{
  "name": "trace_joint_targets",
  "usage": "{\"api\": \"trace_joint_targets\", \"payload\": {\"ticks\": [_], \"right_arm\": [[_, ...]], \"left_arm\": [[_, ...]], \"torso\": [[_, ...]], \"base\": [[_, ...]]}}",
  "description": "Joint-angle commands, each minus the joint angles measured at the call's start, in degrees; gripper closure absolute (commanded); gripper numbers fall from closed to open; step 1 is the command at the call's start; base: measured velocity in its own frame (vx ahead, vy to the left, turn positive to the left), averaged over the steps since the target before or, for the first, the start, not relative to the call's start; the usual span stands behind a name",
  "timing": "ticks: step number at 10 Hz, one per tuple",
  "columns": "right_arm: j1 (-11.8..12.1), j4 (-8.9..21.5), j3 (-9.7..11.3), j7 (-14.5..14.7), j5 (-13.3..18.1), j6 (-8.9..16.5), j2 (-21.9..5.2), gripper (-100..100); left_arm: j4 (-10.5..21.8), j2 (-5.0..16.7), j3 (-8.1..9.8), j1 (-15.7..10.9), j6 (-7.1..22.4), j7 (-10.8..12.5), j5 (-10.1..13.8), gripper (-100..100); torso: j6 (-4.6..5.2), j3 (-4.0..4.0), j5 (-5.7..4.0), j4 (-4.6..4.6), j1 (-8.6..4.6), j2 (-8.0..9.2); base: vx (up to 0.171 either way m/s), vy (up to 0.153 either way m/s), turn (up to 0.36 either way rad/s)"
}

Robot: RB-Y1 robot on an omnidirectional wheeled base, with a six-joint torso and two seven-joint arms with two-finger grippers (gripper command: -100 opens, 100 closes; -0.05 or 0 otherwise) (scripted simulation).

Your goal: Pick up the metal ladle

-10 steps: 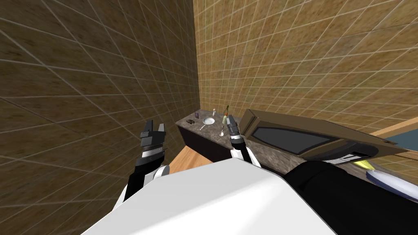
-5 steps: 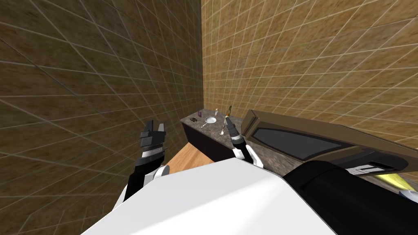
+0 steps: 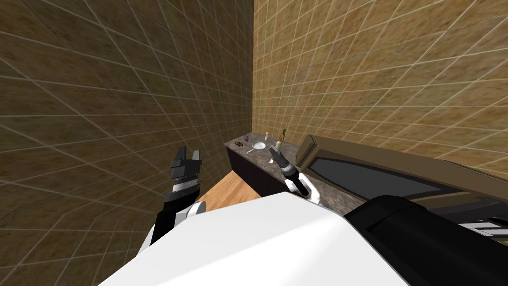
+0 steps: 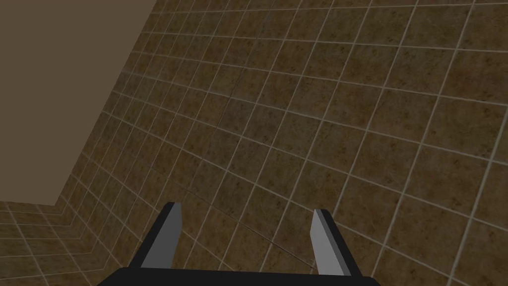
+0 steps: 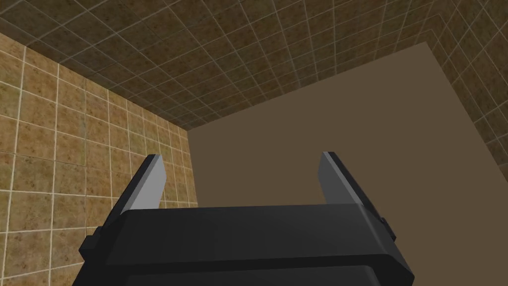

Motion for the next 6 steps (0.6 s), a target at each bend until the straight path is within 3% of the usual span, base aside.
{"api": "trace_joint_targets", "payload": {"ticks": [1,6], "right_arm": [[-0.9,0.9,-0.3,0.0,1.1,-1.4,-2.2,-100],[-5.5,8.0,0.3,1.9,9.5,-8.7,-11.2,-100]], "left_arm": [[0.0,0.0,0.00,0.0,0.0,0.0,0.0,0],[0.0,0.0,0.00,0.0,0.0,0.0,0.0,0]], "torso": [[0.00,0.00,0.00,0.00,0.00,0.00],[0.02,-0.07,0.01,-0.03,0.04,-0.13]], "base": [[-0.067,-0.050,0.089],[-0.063,-0.050,0.198]]}}
